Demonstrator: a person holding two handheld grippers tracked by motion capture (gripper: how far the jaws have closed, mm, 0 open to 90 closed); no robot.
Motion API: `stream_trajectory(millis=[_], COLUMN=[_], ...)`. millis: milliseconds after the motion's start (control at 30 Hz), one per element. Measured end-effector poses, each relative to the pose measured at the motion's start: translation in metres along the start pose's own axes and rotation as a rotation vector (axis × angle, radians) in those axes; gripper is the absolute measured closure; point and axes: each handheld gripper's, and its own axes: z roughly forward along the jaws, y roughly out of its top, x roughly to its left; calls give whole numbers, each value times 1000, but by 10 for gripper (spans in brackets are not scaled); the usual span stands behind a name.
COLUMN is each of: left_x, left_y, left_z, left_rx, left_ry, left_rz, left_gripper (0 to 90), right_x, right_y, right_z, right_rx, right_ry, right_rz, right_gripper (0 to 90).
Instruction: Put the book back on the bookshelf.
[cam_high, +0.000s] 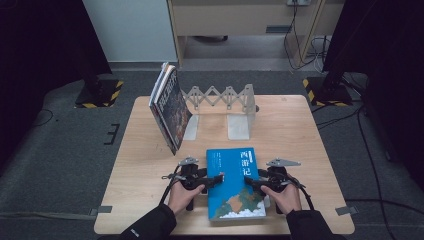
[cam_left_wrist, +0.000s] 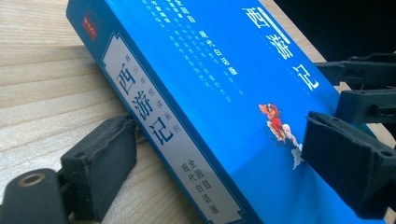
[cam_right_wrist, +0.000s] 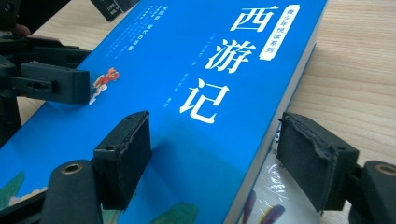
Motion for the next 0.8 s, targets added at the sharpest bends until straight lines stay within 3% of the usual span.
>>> stream_trajectory(millis=[300,533,800], left_x=[3,5,4], left_y=[-1,1,3], left_z=[2,2,5], left_rx=[-17,-16,5], left_ry=[-23,-46,-79], left_rz=[8,-25,-10], left_gripper=[87,86,0], right_x=[1,0,0], right_y=[-1,-2,-2], right_z=[2,3,4], right_rx=[-4,-8,-5], right_ry=[11,19,21], right_rz=[12,36,48], right_gripper=[256,252,249])
